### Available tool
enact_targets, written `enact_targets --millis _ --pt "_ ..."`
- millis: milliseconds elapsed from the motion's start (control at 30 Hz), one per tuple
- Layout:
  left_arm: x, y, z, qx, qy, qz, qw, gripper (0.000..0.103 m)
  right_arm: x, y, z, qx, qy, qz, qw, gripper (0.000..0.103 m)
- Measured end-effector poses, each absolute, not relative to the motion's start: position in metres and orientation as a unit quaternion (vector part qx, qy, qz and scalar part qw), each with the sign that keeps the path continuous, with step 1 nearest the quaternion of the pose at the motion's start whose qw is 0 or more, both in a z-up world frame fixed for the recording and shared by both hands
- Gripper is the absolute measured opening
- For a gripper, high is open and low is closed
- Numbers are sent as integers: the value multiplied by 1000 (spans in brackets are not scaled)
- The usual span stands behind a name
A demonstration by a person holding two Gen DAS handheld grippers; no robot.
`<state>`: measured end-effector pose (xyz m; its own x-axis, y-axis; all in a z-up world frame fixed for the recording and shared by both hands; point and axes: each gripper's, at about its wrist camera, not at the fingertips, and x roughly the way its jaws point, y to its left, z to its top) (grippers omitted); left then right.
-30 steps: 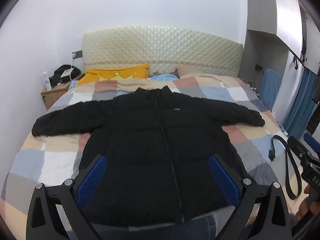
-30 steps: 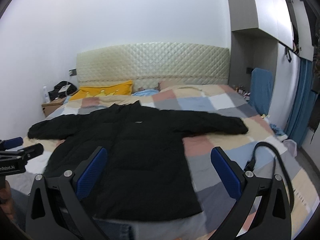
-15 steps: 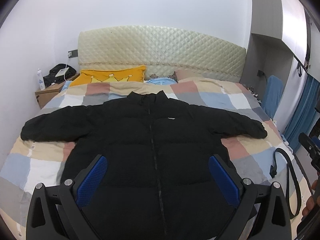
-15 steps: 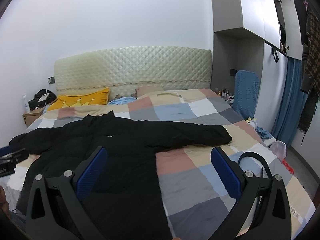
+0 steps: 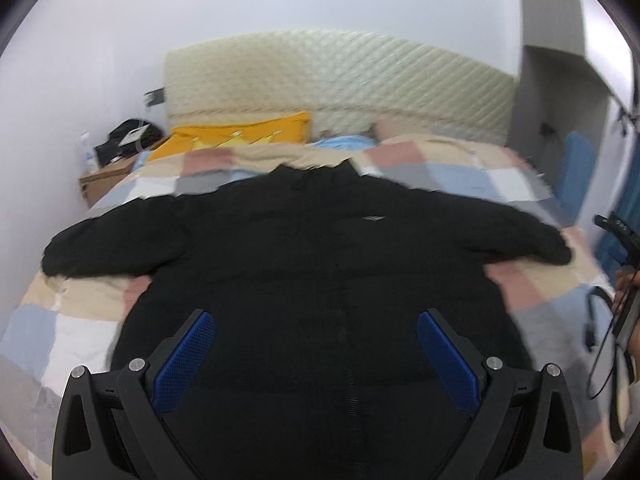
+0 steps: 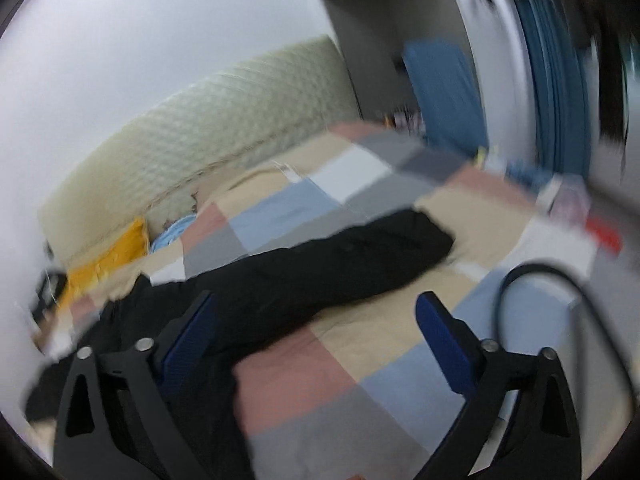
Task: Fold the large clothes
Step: 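Grasp the black jacket's sleeve cuff with the right gripper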
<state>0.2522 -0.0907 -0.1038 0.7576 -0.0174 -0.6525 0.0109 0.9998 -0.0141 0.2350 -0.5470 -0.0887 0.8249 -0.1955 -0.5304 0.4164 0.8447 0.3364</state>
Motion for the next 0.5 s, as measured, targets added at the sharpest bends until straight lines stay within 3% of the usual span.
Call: enact_targets --millis 133,300,500 --pt "271 -73 -125 -20 369 11 929 103 275 -609 -149 305 244 -170 905 87" --pt "290 -63 -146 -21 388 27 921 103 314 -661 -216 380 243 -200 870 84" --pt "309 -56 -161 -16 402 44 914 103 335 -701 -271 486 180 -181 836 84"
